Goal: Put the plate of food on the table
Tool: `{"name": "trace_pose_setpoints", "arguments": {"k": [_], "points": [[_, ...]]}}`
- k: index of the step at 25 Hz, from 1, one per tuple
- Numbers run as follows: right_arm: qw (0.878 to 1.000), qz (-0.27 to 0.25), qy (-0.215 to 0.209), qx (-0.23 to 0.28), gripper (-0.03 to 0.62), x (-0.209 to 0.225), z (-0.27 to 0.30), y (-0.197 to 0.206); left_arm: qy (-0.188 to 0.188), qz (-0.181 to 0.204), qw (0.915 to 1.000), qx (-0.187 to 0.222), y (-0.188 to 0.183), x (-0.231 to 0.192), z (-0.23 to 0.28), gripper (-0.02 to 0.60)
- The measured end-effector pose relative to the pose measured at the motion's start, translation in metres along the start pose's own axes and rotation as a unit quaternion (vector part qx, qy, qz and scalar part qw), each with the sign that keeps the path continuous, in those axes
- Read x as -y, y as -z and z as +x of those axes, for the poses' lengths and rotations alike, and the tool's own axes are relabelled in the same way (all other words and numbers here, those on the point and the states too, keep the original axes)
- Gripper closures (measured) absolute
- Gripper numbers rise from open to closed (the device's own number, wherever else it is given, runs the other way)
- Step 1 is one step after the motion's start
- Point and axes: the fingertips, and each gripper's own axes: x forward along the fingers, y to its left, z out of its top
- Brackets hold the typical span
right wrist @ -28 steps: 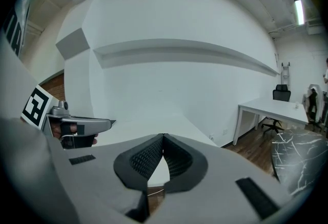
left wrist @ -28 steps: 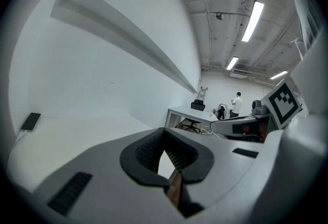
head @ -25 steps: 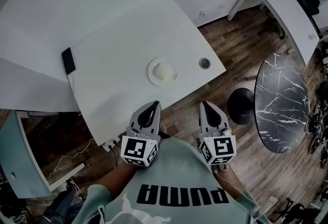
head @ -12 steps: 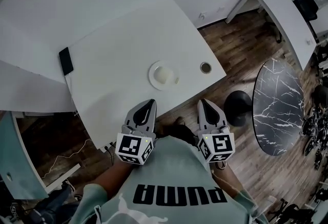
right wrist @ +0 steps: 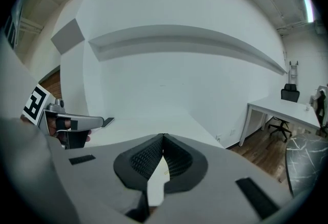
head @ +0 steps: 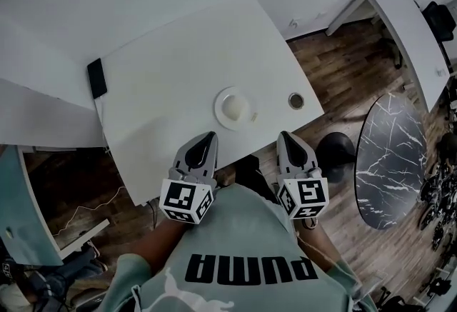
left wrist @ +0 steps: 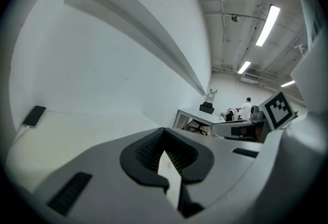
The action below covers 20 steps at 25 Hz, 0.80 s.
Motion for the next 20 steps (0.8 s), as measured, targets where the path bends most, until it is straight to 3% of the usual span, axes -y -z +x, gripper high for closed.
{"name": "trace_pose_setpoints", "arguments": {"k": [10,15,20], "points": [[0.999,-0.012,-0.041,-0.032,0.587,0.018,0.05,-0.001,-0.046,-0.033,0.9984,-0.01,-0.004,-0.024,0.029,0.575],[0.996,-0.013,-0.067,-0.062,0.586,0.026,0.076,0.008,-0.065,-0.083,0.9939,-0.032,0.011,-0.039,0.044,0.575],[0.989,-0.001,-0.095,-0.109,0.586,0.037,0.103,0.03,-0.086,-0.139,0.9841,-0.07,0.038,-0.051,0.06,0.575]]}}
